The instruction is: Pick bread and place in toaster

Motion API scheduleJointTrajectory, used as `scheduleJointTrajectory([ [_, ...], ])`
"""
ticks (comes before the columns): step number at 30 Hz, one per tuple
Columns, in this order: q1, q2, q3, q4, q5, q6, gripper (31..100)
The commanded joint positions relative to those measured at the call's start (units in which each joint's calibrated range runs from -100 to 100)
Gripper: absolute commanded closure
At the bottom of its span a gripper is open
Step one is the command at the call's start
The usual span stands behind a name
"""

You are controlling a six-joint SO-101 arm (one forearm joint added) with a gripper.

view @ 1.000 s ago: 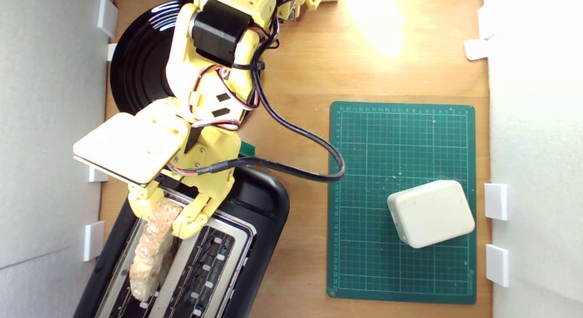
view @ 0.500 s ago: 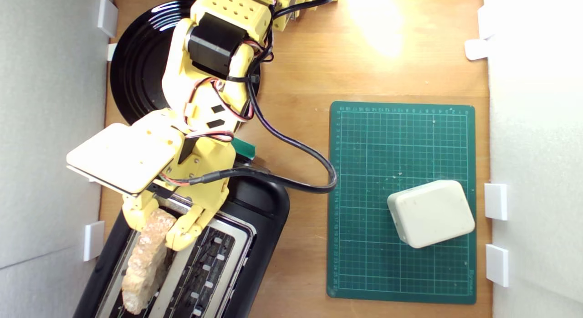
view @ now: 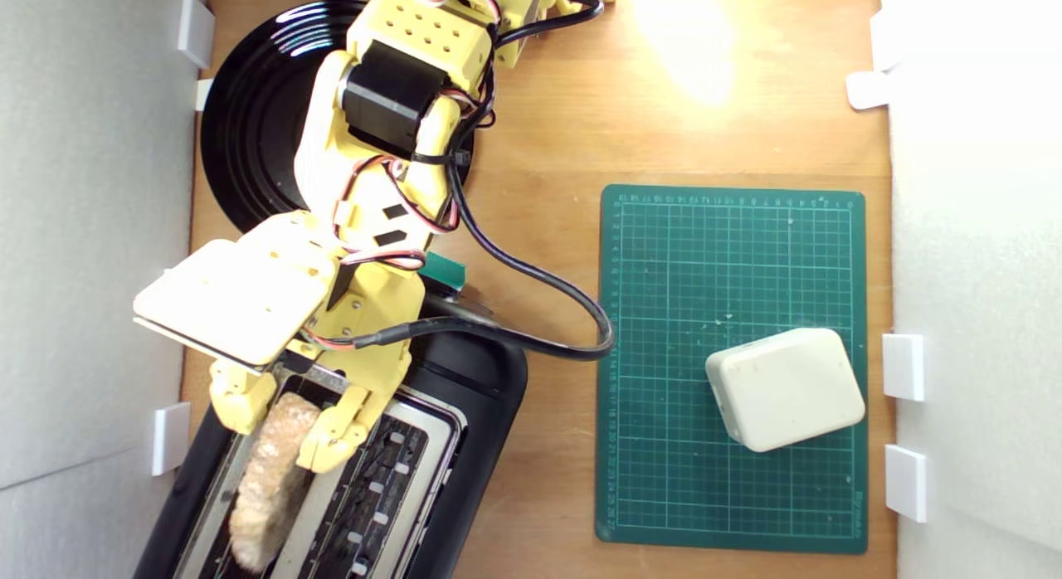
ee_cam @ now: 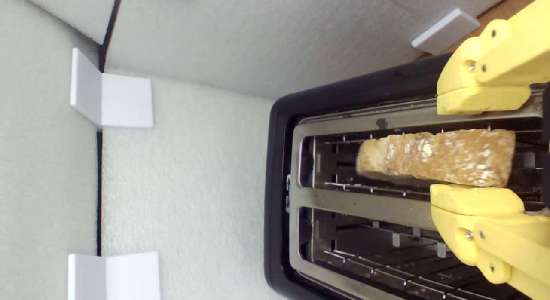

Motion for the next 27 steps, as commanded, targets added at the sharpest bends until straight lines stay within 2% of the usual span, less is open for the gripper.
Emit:
scheduleJointTrajectory([
  [1,0.40,0.09,0.72,-0.14,0.15,0.40,49.2],
  [10,0.24,-3.41,0.63,-0.32,0.15,0.45,48.4],
  [17,0.16,-12.89,0.63,-0.41,0.15,0.14,48.5],
  [20,0.40,-17.88,0.63,-2.49,0.15,-0.13,48.6],
  [27,-0.57,-28.28,0.90,-2.86,0.15,-6.09,49.2],
])
